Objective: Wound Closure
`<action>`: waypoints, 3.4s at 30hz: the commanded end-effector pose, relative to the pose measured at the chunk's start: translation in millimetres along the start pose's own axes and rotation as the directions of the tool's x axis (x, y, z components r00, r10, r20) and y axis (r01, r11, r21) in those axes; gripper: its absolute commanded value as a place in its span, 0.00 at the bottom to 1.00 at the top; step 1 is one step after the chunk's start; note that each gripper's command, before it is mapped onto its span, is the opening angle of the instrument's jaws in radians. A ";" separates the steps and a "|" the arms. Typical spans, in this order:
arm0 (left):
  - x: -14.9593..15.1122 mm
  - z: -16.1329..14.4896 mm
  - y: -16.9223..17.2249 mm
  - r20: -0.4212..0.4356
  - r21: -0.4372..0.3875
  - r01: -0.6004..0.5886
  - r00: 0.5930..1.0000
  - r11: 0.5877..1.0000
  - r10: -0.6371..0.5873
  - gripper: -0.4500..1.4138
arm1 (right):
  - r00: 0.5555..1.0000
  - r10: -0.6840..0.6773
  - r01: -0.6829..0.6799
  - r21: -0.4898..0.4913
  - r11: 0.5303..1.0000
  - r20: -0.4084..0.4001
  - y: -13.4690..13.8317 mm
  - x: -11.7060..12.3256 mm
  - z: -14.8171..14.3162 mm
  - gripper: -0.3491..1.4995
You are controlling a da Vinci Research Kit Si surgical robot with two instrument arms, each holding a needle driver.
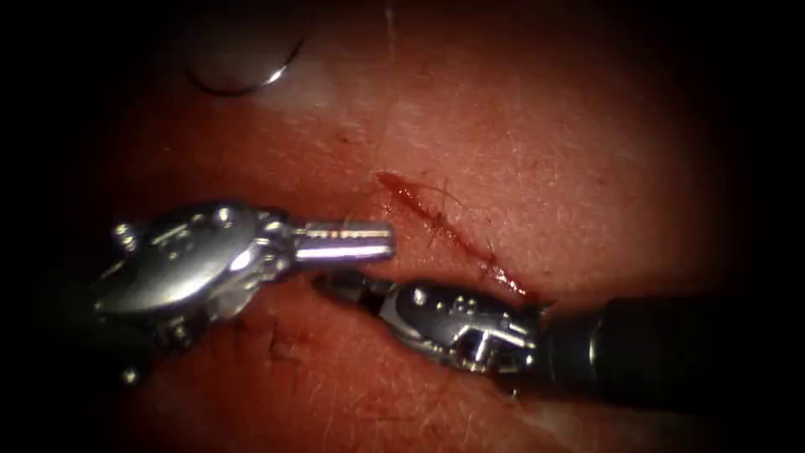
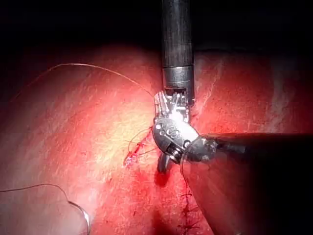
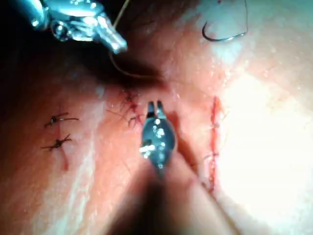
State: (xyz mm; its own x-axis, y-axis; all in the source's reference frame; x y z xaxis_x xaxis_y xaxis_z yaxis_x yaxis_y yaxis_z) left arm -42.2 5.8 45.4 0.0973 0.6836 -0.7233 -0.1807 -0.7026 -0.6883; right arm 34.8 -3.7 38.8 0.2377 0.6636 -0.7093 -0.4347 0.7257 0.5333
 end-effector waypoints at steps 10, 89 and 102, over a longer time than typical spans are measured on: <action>-3.0 0.0 2.3 -0.079 -0.030 0.024 0.997 0.999 -0.026 0.00 | 0.999 0.000 -0.002 -0.033 0.999 -0.054 2.9 0.2 2.3 0.11; -17.2 2.4 -14.4 -0.098 -0.014 0.133 0.986 0.991 -0.134 0.00 | 0.985 -0.136 0.173 0.678 0.714 -0.108 2.2 5.6 -7.8 0.50; -19.0 2.8 -15.1 -0.062 -0.016 0.132 0.989 0.991 -0.133 0.00 | 0.941 -0.337 0.216 0.810 0.545 -0.024 -0.9 1.0 -7.6 0.49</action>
State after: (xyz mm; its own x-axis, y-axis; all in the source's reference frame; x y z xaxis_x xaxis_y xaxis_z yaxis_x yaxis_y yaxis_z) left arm -43.6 4.5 69.1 0.1785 0.7557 -0.6301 -0.1538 -0.6111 -0.7764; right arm 28.3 -4.2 33.7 0.3554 0.3715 -0.8577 0.5170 0.6863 0.5115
